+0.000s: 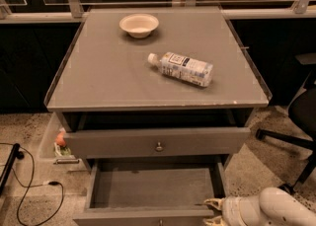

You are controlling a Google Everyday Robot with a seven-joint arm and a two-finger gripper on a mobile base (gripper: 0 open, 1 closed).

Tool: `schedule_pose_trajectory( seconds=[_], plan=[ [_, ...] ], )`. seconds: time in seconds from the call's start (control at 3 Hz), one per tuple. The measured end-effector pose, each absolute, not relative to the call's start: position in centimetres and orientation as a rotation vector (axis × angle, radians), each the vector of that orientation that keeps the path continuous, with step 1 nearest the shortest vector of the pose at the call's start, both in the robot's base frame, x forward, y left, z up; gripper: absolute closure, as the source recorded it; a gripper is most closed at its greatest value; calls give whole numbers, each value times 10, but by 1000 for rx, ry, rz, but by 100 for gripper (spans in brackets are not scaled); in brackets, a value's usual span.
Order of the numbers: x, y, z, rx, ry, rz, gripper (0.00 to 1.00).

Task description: Open middle drawer

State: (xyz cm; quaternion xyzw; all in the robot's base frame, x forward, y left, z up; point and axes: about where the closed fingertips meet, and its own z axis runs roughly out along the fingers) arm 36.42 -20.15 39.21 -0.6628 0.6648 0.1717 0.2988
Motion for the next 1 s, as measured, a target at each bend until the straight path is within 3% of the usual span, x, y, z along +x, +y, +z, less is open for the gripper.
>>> schedule_pose_trajectory(
  seconds=[0.67,1.0],
  plan=[
    [356,-203,394,-1760,1777,478,35],
    [356,-203,394,-1760,1777,478,12]
  ],
)
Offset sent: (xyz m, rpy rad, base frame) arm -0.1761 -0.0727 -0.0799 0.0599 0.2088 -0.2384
